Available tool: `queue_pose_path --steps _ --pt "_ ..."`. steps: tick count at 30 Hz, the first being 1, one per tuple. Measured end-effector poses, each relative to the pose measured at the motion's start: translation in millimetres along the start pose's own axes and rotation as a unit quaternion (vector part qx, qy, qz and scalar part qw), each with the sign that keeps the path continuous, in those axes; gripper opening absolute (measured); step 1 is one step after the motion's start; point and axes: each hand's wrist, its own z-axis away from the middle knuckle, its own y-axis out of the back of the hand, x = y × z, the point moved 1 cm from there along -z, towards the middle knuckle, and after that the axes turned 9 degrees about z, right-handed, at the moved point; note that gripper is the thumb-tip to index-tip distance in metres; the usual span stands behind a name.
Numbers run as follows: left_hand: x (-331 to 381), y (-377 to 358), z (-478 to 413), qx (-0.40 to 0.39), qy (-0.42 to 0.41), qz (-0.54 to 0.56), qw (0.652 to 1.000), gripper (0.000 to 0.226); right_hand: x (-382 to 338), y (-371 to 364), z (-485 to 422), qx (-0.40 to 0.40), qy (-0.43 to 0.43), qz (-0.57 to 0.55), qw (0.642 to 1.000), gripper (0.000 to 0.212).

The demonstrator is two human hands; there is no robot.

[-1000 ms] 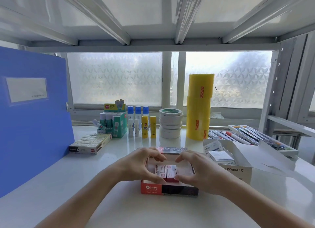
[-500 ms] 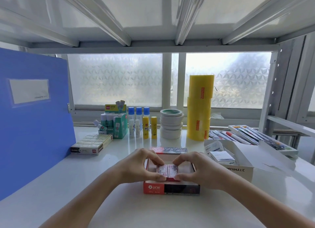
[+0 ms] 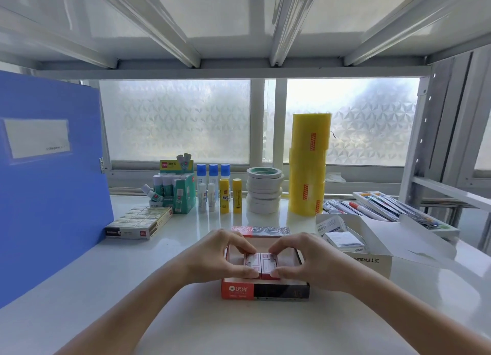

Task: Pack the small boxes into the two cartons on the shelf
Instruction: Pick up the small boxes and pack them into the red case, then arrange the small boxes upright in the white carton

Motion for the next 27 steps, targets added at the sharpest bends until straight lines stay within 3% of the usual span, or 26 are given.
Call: queue_pose_path --steps 7,10,13,16,19,22,27 --pt "2 1 2 -0.007 0.008 -0.007 1.000 0.050 -1 -1 -1 -0.009 -0.007 0.000 1.000 0.045" --pt "12 8 5 0.007 0.015 -0.015 1.000 0.057 -4 11 3 -0.011 -0.011 -0.056 0.998 0.052" --pt "35 17 -2 0.036 -0.001 -0.042 0.998 0.059 7 52 13 0.049 -0.004 -0.118 0.992 0.046" --pt "75 6 -28 0.070 -0.063 -0.072 0.993 0.045 47 98 23 0.104 -0.044 -0.131 0.985 0.031" --pt "113 -25 -65 0.071 -0.107 -0.079 0.989 0.036 92 110 26 0.031 -0.115 -0.056 0.991 0.034" --pt "123 -59 -103 0.013 -0.057 -0.061 0.996 0.040 114 93 23 -0.066 -0.119 0.007 0.991 0.047" --pt "108 -73 -136 0.002 0.019 0.013 1.000 0.045 122 74 9 -0.085 -0.119 0.054 0.988 0.048"
